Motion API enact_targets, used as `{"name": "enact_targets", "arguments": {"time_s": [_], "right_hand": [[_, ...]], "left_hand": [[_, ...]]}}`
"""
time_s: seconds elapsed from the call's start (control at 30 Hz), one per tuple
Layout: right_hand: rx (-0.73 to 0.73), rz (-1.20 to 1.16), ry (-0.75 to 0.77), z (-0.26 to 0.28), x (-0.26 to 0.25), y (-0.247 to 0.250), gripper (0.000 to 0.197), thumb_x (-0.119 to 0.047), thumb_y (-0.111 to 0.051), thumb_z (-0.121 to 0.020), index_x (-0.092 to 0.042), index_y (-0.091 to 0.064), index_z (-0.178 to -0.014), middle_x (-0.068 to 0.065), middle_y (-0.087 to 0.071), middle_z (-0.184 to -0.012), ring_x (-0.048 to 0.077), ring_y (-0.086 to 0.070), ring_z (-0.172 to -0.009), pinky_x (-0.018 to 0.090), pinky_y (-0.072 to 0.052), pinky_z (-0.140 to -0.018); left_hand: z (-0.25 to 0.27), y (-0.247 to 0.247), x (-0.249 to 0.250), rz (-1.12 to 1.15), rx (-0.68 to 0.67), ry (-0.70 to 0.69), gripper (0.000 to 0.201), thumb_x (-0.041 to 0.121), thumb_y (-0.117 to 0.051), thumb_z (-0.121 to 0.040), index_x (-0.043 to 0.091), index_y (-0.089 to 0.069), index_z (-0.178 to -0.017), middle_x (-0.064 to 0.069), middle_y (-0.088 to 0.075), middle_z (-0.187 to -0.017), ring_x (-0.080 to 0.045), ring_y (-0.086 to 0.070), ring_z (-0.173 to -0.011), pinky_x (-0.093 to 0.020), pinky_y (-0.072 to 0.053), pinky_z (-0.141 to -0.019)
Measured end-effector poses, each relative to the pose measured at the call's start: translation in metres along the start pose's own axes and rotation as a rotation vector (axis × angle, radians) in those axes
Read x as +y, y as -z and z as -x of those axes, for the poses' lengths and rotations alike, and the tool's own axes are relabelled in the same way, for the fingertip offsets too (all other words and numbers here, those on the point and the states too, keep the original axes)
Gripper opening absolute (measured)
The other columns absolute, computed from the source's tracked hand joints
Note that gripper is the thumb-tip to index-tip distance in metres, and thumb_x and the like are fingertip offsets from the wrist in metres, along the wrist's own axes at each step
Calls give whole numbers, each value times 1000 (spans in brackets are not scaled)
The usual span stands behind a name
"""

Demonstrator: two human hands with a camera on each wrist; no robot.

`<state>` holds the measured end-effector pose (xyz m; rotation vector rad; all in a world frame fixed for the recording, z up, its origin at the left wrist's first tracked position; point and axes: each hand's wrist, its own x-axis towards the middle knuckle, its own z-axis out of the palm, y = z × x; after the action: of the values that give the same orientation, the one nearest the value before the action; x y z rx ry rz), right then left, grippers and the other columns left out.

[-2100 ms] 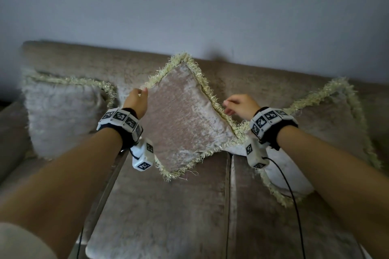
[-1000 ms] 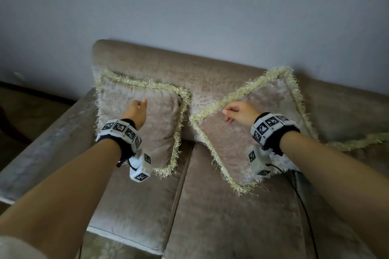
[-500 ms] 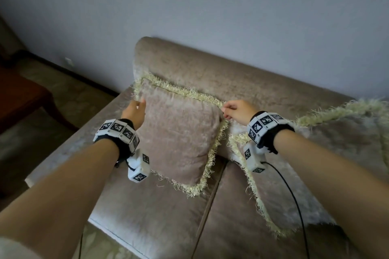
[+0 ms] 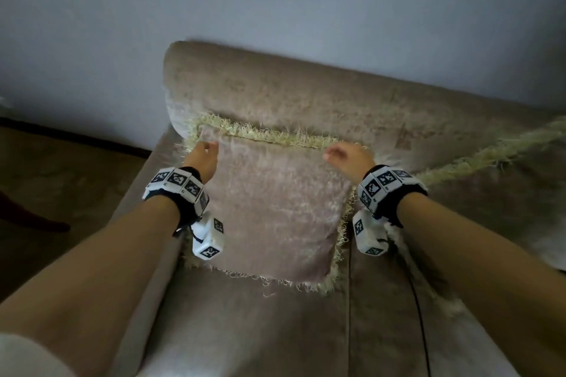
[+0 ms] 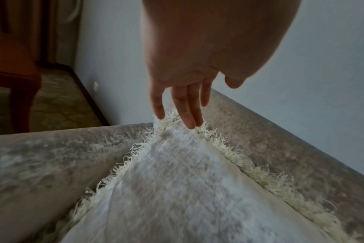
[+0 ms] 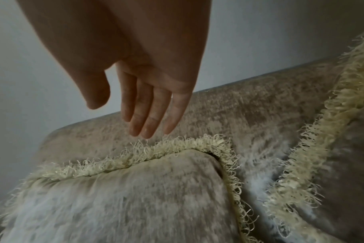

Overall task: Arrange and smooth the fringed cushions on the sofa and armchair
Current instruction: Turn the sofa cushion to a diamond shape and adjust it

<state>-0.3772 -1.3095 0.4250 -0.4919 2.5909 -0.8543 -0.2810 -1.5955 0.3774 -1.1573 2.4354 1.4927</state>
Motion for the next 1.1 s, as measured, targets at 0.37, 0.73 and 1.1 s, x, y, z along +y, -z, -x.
{"name": "enact_targets", "arguments": {"time_s": [0.37,0.73,1.1], "right_hand": [[41,-33,-9,-85,-44,-82,53,-38,-57,-89,-10,-44,-133,7,-53,-129,22,-51,-119,28,-40,-94],[-328,626,-148,-138,-33,-128,93,-79,-44,-73,-14,-35,-139,9,-42,-144,31,-41,-130,50,-26,-109],[-88,-174,-121,-90,-25,-63,45,-31,-68,-83,-14,-42,-50,-1,-40,-51,11,-36,-45,18,-28,-45]], "left_hand": [[-88,24,-28,-93,-53,-53,64,57,-25,-94,7,-49,-125,-16,-58,-122,-33,-53,-114,-49,-41,-101],[-126,25,-83,-168,-81,57,38,1,-49,-89,-1,-45,-126,-16,-56,-117,-28,-53,-108,-34,-41,-89],[-92,16,-29,-557,-217,-241,20,-9,-48,-86,-3,-57,-70,-15,-57,-69,-21,-49,-60,-23,-37,-58]]}}
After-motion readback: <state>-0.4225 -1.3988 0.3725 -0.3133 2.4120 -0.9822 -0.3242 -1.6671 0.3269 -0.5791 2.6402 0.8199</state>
